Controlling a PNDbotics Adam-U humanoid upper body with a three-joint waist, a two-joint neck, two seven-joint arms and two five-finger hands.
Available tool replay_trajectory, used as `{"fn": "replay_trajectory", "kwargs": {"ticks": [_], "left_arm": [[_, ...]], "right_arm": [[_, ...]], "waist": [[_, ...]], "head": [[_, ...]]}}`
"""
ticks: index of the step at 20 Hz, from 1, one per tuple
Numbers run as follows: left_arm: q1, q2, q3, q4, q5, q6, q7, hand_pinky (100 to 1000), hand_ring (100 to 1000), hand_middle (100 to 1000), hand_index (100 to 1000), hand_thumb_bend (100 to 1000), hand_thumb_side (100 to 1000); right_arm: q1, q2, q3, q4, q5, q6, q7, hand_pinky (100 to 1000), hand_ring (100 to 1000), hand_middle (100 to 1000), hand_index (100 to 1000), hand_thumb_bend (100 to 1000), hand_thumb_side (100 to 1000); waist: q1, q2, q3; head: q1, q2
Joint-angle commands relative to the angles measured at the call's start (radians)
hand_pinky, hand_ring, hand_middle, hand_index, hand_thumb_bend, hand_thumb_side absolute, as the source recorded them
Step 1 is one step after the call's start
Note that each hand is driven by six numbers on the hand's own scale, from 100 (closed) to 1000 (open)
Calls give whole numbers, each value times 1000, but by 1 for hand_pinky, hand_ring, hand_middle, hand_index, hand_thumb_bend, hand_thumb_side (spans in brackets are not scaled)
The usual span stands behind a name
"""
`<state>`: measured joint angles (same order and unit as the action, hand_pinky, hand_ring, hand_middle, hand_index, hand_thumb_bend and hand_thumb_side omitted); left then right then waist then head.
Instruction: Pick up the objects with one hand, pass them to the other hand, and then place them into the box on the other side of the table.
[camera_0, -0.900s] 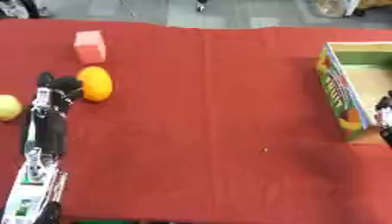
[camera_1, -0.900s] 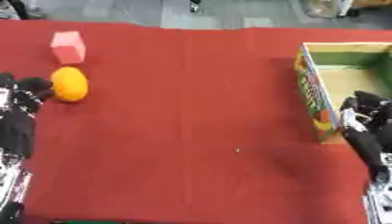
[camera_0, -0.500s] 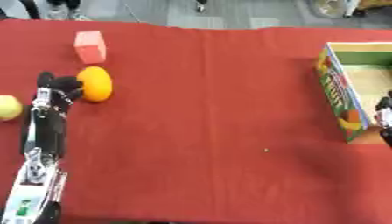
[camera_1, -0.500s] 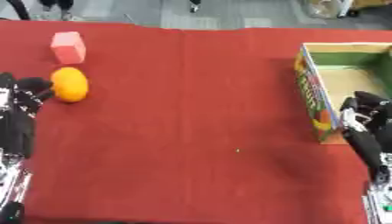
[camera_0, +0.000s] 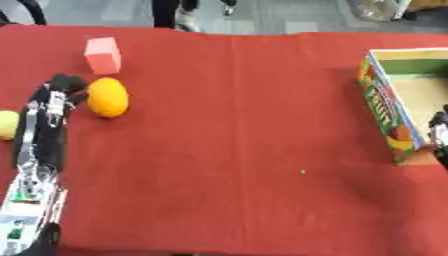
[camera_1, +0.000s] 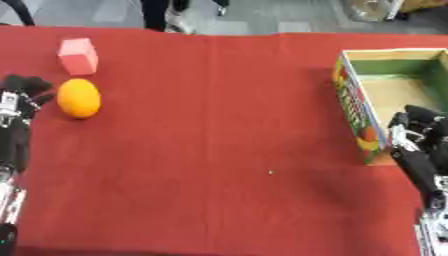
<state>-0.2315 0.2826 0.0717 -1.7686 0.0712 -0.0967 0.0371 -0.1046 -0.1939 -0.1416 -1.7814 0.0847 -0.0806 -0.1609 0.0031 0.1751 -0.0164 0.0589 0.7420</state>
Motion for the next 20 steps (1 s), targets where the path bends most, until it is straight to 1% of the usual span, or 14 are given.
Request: {"fn": "replay_trajectory", "kwargs": {"ticks": [1, 2, 3, 4, 5, 6, 7, 10, 11, 14, 18, 20], "left_arm": [[-47, 103, -23, -29, -52, 27, -46, 809, 795, 637, 712, 305, 523], [-67, 130, -35, -20, -68, 38, -63, 809, 795, 641, 716, 310, 510], [-87, 156, -49, -5, -85, 50, -79, 806, 793, 651, 726, 325, 465], [-110, 182, -66, 15, -100, 64, -94, 806, 794, 661, 734, 335, 448], [-133, 208, -83, 38, -116, 79, -111, 804, 793, 682, 748, 363, 407], [-157, 233, -103, 62, -132, 93, -126, 804, 792, 686, 750, 370, 398], [-180, 257, -122, 86, -147, 108, -141, 797, 784, 702, 758, 410, 339], [-253, 333, -185, 161, -194, 155, -188, 786, 772, 714, 767, 454, 268], [-279, 360, -205, 188, -210, 171, -204, 782, 766, 716, 768, 484, 237], [-356, 438, -263, 266, -258, 219, -252, 772, 750, 700, 758, 517, 205], [-426, 549, -330, 377, -327, 286, -321, 768, 731, 705, 760, 533, 211], [-445, 607, -345, 435, -362, 279, -356, 769, 734, 712, 765, 543, 213]], "right_arm": [[2, -29, -8, -8, 10, 3, -3, 642, 679, 626, 727, 162, 343], [3, -31, -8, -8, 11, 3, -3, 642, 679, 626, 727, 162, 343], [5, -34, -9, -7, 12, 3, -4, 642, 679, 626, 727, 162, 343], [7, -36, -10, -6, 14, 4, -4, 642, 679, 626, 727, 162, 344], [9, -38, -11, -6, 15, 4, -5, 642, 679, 626, 727, 162, 344], [10, -39, -12, -5, 16, 4, -7, 642, 679, 626, 727, 162, 344], [11, -40, -13, -5, 16, 5, -8, 642, 679, 626, 727, 162, 344], [15, -41, -14, -3, 18, 5, -9, 642, 679, 626, 727, 162, 344], [17, -41, -14, -2, 18, 5, -9, 642, 679, 626, 727, 162, 344], [18, -37, -11, -1, 17, 5, -7, 642, 679, 626, 727, 162, 344], [12, -28, -1, -1, 12, 4, 2, 642, 679, 626, 727, 162, 344], [8, -24, 5, -1, 9, 3, 8, 642, 678, 626, 727, 162, 344]], "waist": [[17, -33, 3], [19, -35, 5], [22, -37, 7], [25, -39, 8], [27, -41, 9], [29, -43, 10], [31, -45, 12], [33, -52, 13], [33, -54, 13], [30, -59, 7], [21, -57, -16], [17, -55, -29]], "head": [[-7, 7], [-9, 7], [-11, 9], [-13, 9], [-16, 11], [-19, 13], [-22, 14], [-30, 16], [-30, 18], [-26, 19], [-6, 17], [7, 14]]}}
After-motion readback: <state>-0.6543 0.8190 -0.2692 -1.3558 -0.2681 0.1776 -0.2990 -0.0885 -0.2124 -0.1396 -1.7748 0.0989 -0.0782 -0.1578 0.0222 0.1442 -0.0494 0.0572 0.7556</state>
